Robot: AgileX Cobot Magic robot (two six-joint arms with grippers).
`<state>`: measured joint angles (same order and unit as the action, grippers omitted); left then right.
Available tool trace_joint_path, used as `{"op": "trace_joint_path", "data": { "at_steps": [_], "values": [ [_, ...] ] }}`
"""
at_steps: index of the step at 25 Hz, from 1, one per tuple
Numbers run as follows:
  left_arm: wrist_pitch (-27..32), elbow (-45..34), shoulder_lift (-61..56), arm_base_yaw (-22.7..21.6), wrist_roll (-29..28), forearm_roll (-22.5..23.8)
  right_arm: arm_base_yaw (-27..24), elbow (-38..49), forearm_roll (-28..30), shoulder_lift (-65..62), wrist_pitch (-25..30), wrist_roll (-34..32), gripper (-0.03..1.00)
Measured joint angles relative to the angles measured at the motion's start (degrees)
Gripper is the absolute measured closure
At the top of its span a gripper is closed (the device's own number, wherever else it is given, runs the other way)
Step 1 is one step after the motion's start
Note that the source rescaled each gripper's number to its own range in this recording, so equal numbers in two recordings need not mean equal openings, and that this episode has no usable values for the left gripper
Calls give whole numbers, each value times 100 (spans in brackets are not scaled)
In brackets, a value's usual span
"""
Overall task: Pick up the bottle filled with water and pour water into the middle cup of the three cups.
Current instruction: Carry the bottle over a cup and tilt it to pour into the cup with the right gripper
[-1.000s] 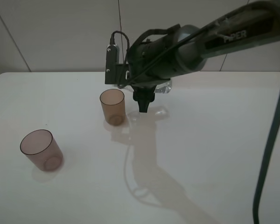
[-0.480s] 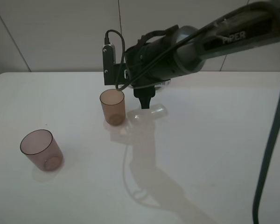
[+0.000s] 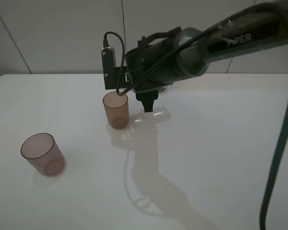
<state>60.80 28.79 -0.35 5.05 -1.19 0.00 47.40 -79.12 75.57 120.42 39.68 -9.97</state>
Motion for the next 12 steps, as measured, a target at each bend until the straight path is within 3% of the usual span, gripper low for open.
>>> {"op": "trace_joint_path", "data": {
  "at_steps": [12],
  "values": [
    [0, 0, 0, 0, 0, 0, 66, 242, 265, 0, 25, 289, 96]
  ]
}}
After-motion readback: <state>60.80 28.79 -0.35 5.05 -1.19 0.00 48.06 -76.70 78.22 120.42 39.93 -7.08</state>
